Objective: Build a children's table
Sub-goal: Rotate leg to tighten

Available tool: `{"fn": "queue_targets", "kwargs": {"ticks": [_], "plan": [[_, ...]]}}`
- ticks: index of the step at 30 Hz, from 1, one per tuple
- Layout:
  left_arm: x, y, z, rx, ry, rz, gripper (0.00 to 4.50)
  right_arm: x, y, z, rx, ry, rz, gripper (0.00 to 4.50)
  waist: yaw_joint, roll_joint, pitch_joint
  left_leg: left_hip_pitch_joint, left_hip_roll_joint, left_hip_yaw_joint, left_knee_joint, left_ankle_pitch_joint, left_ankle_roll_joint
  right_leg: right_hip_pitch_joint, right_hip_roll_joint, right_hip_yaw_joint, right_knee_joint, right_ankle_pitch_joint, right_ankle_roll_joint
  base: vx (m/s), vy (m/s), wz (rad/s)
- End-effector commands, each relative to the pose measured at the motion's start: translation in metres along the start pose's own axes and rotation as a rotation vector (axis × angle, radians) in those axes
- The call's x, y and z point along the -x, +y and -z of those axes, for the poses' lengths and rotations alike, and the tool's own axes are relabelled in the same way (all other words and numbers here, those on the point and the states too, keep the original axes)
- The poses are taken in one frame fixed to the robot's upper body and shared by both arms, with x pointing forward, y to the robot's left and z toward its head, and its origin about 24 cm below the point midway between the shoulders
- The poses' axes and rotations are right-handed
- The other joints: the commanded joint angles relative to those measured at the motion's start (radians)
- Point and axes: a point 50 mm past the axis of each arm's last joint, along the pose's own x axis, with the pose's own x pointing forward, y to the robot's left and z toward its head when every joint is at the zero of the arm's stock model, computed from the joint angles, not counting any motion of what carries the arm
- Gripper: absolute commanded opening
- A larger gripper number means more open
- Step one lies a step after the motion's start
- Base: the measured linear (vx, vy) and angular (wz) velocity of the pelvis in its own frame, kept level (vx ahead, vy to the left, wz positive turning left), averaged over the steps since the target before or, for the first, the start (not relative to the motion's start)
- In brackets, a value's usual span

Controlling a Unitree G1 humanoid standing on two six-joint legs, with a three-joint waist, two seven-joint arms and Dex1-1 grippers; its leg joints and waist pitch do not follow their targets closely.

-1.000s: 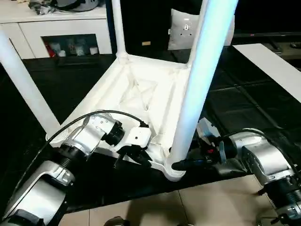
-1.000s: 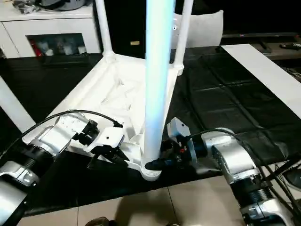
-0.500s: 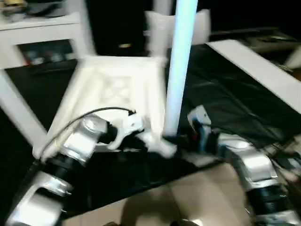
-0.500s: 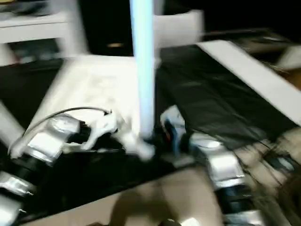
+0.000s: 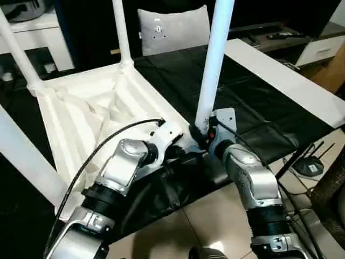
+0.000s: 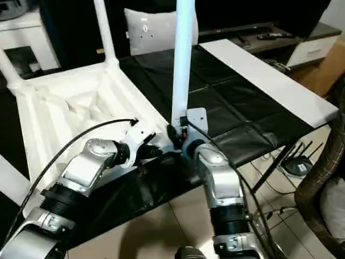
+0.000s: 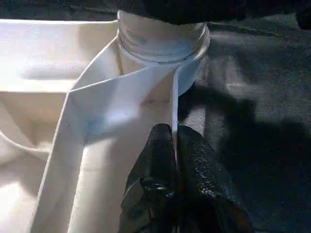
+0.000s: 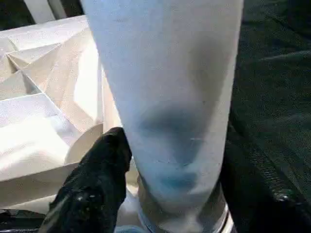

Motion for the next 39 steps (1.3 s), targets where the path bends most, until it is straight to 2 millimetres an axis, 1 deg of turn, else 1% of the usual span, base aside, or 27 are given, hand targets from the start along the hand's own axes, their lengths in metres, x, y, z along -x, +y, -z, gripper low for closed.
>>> {"fn": "queue_targets", "kwargs": {"ticks": [1,3,4,6,7,8,9,11,12,13,14,15,16,17,18,19,20,22,23,25,27,29,31,32,34,36,39], "plan": [[0.004,-0.009,-0.029,-0.108,-0.118,0.062,0.00,-0.002,0.020,-0.010,0.034,-0.040,-0.185,3.23,0.015,-0.002,-0.087,0.011,0.047,-0.023,-0.079,-0.288,0.047,0.058,-0.050,0.049,-0.062,-0.285,-0.189,0.000,0.000,0.00],[0.009,-0.004,-0.025,-0.162,-0.091,0.078,0.00,0.007,0.010,-0.008,0.071,-0.019,-0.255,3.58,0.029,-0.006,-0.092,0.006,0.045,-0.018,-0.071,-0.218,0.086,0.065,-0.047,0.050,-0.053,-0.232,-0.201,0.000,0.000,0.00],[0.009,-0.004,-0.025,-0.162,-0.091,0.078,0.00,0.007,0.010,-0.008,0.071,-0.019,-0.255,3.58,0.029,-0.006,-0.092,0.006,0.045,-0.018,-0.071,-0.218,0.086,0.065,-0.047,0.050,-0.053,-0.232,-0.201,0.000,0.000,0.00],[0.011,-0.002,-0.024,-0.168,-0.081,0.084,0.00,0.011,0.007,-0.007,0.074,-0.007,-0.294,3.71,0.048,-0.003,-0.091,0.011,0.050,-0.014,-0.069,-0.170,0.100,0.059,-0.046,0.052,-0.045,-0.194,-0.220,0.000,0.000,0.00],[0.013,0.000,-0.022,-0.179,-0.075,0.099,0.00,0.015,0.003,-0.006,0.082,0.003,-0.334,3.86,0.052,-0.004,-0.091,0.012,0.050,-0.014,-0.069,-0.169,0.100,0.060,-0.045,0.052,-0.045,-0.195,-0.225,0.000,0.000,0.00],[0.017,0.003,-0.019,-0.222,-0.066,0.150,0.00,0.026,-0.004,-0.006,0.118,0.014,-0.431,3.99,0.064,-0.002,-0.090,0.015,0.051,-0.013,-0.069,-0.178,0.099,0.062,-0.043,0.051,-0.046,-0.209,-0.223,0.000,0.000,0.00],[0.019,0.004,-0.017,-0.238,-0.062,0.172,0.00,0.029,-0.007,-0.006,0.135,0.021,-0.460,4.06,0.074,-0.002,-0.089,0.019,0.054,-0.011,-0.070,-0.196,0.099,0.061,-0.042,0.054,-0.049,-0.221,-0.214,0.000,0.000,0.00],[0.022,0.007,-0.014,-0.265,-0.049,0.196,0.00,0.034,-0.011,-0.006,0.172,0.030,-0.519,4.10,0.086,0.000,-0.086,0.023,0.056,-0.013,-0.073,-0.217,0.087,0.056,-0.041,0.053,-0.049,-0.244,-0.214,0.000,0.000,0.00],[0.026,0.008,-0.010,-0.304,-0.027,0.256,0.00,0.042,-0.016,-0.005,0.210,0.058,-0.603,4.31,0.091,-0.001,-0.084,0.025,0.058,-0.012,-0.076,-0.239,0.069,0.054,-0.042,0.054,-0.052,-0.279,-0.208,0.000,0.000,0.00],[0.029,0.009,-0.007,-0.324,-0.015,0.290,0.00,0.046,-0.018,-0.005,0.228,0.076,-0.647,4.43,0.096,-0.002,-0.085,0.025,0.055,-0.013,-0.076,-0.251,0.062,0.055,-0.042,0.053,-0.055,-0.299,-0.199,0.000,0.000,0.00],[0.032,0.008,-0.005,-0.349,-0.017,0.344,0.00,0.049,-0.020,-0.005,0.239,0.087,-0.681,4.43,0.106,-0.002,-0.083,0.036,0.058,-0.010,-0.076,-0.280,0.053,0.048,-0.042,0.056,-0.059,-0.328,-0.191,0.000,0.000,0.00],[0.035,0.008,-0.003,-0.368,-0.008,0.390,0.00,0.051,-0.023,-0.006,0.246,0.097,-0.713,4.43,0.110,-0.001,-0.080,0.033,0.059,-0.011,-0.080,-0.299,0.045,0.048,-0.044,0.057,-0.060,-0.351,-0.186,0.000,0.000,0.00],[0.035,0.008,-0.003,-0.372,-0.005,0.395,0.00,0.052,-0.023,-0.006,0.246,0.100,-0.719,4.43,0.115,0.001,-0.081,0.037,0.060,-0.012,-0.081,-0.318,0.032,0.043,-0.043,0.058,-0.060,-0.362,-0.182,0.000,0.000,0.00],[0.039,0.009,0.000,-0.409,0.023,0.442,0.00,0.054,-0.026,-0.006,0.255,0.126,-0.770,4.43,0.116,-0.002,-0.079,0.039,0.060,-0.012,-0.082,-0.328,0.027,0.040,-0.042,0.058,-0.063,-0.372,-0.181,0.000,0.000,0.00],[0.040,0.010,0.002,-0.424,0.034,0.466,0.00,0.056,-0.026,-0.006,0.262,0.136,-0.791,4.43,0.122,-0.001,-0.080,0.043,0.061,-0.013,-0.083,-0.340,0.017,0.041,-0.044,0.059,-0.062,-0.382,-0.179,0.000,0.000,0.00],[0.042,0.009,0.003,-0.439,0.042,0.506,0.00,0.058,-0.027,-0.006,0.266,0.158,-0.839,4.43,0.127,-0.001,-0.078,0.044,0.061,-0.012,-0.084,-0.349,0.012,0.038,-0.043,0.061,-0.062,-0.388,-0.179,0.000,0.000,0.00],[0.043,0.009,0.004,-0.446,0.047,0.532,0.00,0.060,-0.028,-0.006,0.268,0.172,-0.870,4.43,0.131,-0.001,-0.079,0.044,0.062,-0.012,-0.085,-0.351,0.009,0.040,-0.044,0.062,-0.060,-0.389,-0.178,0.000,0.000,0.00],[0.048,0.009,0.006,-0.457,0.071,0.607,0.00,0.064,-0.031,-0.004,0.291,0.219,-0.934,4.43,0.141,-0.008,-0.078,0.048,0.064,-0.008,-0.087,-0.354,0.004,0.036,-0.045,0.067,-0.058,-0.388,-0.182,0.000,0.000,0.00],[0.049,0.009,0.006,-0.467,0.078,0.639,0.00,0.065,-0.032,-0.003,0.300,0.235,-0.953,4.43,0.145,-0.004,-0.079,0.046,0.064,-0.008,-0.087,-0.347,0.001,0.038,-0.047,0.068,-0.056,-0.383,-0.186,0.000,0.000,0.00],[0.051,0.009,0.007,-0.481,0.098,0.681,0.00,0.067,-0.034,-0.003,0.303,0.254,-0.994,4.43,0.150,-0.006,-0.079,0.045,0.063,-0.007,-0.087,-0.349,0.000,0.037,-0.047,0.068,-0.057,-0.396,-0.184,0.000,0.000,0.00],[0.053,0.008,0.008,-0.510,0.120,0.730,0.00,0.068,-0.034,-0.004,0.296,0.259,-1.040,4.16,0.156,-0.013,-0.080,0.043,0.064,-0.006,-0.086,-0.340,0.002,0.038,-0.049,0.069,-0.057,-0.399,-0.183,0.000,0.000,0.00],[0.053,0.009,0.008,-0.535,0.129,0.762,0.00,0.068,-0.033,-0.005,0.287,0.261,-1.074,4.07,0.162,-0.017,-0.081,0.041,0.064,-0.005,-0.085,-0.324,0.005,0.040,-0.050,0.069,-0.055,-0.395,-0.183,0.000,0.000,0.00],[0.053,0.008,0.007,-0.551,0.132,0.783,0.00,0.068,-0.032,-0.005,0.285,0.272,-1.102,3.73,0.165,-0.016,-0.082,0.042,0.066,-0.006,-0.086,-0.314,0.001,0.039,-0.050,0.068,-0.053,-0.392,-0.184,0.000,0.000,0.00],[0.053,0.007,0.007,-0.556,0.134,0.794,0.00,0.068,-0.032,-0.005,0.287,0.280,-1.117,3.73,0.165,-0.016,-0.082,0.042,0.066,-0.005,-0.086,-0.313,0.001,0.040,-0.050,0.068,-0.052,-0.391,-0.185,0.000,0.000,0.00],[0.053,0.006,0.007,-0.575,0.145,0.815,0.00,0.068,-0.030,-0.004,0.291,0.292,-1.141,3.44,0.166,-0.018,-0.082,0.042,0.067,-0.005,-0.087,-0.311,-0.002,0.039,-0.050,0.069,-0.049,-0.382,-0.189,0.000,0.000,0.00],[0.052,0.005,0.007,-0.588,0.149,0.820,0.00,0.066,-0.028,-0.004,0.294,0.290,-1.148,3.32,0.168,-0.019,-0.084,0.043,0.068,-0.005,-0.086,-0.310,-0.006,0.038,-0.052,0.070,-0.049,-0.372,-0.193,0.000,0.000,0.00],[0.050,0.005,0.006,-0.596,0.144,0.823,0.00,0.064,-0.025,-0.003,0.296,0.290,-1.161,3.18,0.170,-0.021,-0.085,0.040,0.067,-0.005,-0.087,-0.297,-0.007,0.042,-0.051,0.069,-0.046,-0.355,-0.197,0.000,0.000,0.00]]}}
